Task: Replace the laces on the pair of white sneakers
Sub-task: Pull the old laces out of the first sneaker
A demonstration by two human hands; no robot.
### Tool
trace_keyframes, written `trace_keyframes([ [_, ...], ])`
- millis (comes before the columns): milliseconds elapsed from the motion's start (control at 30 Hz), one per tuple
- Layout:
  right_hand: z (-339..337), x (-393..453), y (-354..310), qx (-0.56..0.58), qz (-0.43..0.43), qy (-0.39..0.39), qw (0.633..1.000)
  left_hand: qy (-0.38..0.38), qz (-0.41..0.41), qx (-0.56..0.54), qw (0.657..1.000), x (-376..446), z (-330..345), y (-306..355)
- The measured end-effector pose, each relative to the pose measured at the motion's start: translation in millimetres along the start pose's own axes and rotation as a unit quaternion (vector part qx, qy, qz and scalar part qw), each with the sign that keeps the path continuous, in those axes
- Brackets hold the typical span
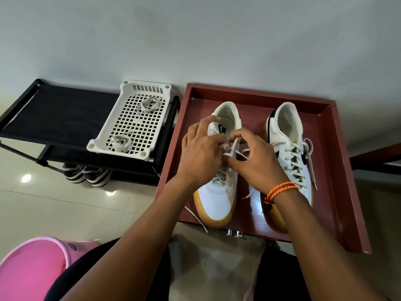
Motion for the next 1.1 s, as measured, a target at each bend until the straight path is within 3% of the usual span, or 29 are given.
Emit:
trace_keyframes([
  [167, 0.1, 0.4, 0.9, 0.007, -0.005, -0.003, 1.000, 0.030, -0.014, -0.082, 0.996, 7.0, -9.4, -3.2],
  [267, 1.5, 1.1, 3.4, 0.013, 0.001, -0.005, 1.000, 0.041, -0.086, -0.232, 0.968, 10.1, -24.3, -7.9],
  [333, 2.8, 1.4, 5.1, 0.015, 0.008, -0.008, 1.000, 0.041, -0.152, -0.389, 0.908, 8.2, -29.4, -11.7],
  [433, 1.9, 1.1, 6.0, 0.009, 0.013, -0.007, 1.000, 0.038, -0.184, -0.571, 0.799, 7.1, -34.1, -13.5],
  [600, 1.9, -0.1, 4.7, 0.018, 0.024, -0.008, 1.000, 0.041, -0.225, -0.703, 0.673, 10.4, -29.2, -21.7],
  [667, 1.5, -0.8, 3.9, 0.015, 0.028, -0.010, 0.999, 0.046, -0.231, -0.716, 0.657, 9.7, -30.7, -24.0],
  [767, 0.6, -1.8, 1.7, 0.025, 0.036, -0.016, 0.999, 0.061, -0.255, -0.687, 0.677, 7.7, -37.0, -26.3],
  [867, 0.5, -2.7, 0.6, 0.035, 0.042, -0.018, 0.998, 0.065, -0.283, -0.623, 0.726, 6.8, -39.7, -29.4],
  [1033, 0.5, -2.3, 1.3, 0.038, 0.043, -0.017, 0.998, 0.085, -0.247, -0.404, 0.877, 11.0, -47.3, -36.2],
  [1100, 0.3, -2.2, 0.8, 0.032, 0.042, -0.015, 0.998, 0.093, -0.210, -0.319, 0.920, 12.2, -48.7, -36.5],
])
Point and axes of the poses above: each hand's wrist, its own x-axis towards the middle knuckle, its own z-axis out of the palm, y = z × x, the point moved 6 cm from there along x, towards the middle knuckle, and after that the axes turned 4 degrees about -z, right-handed, at the moved point
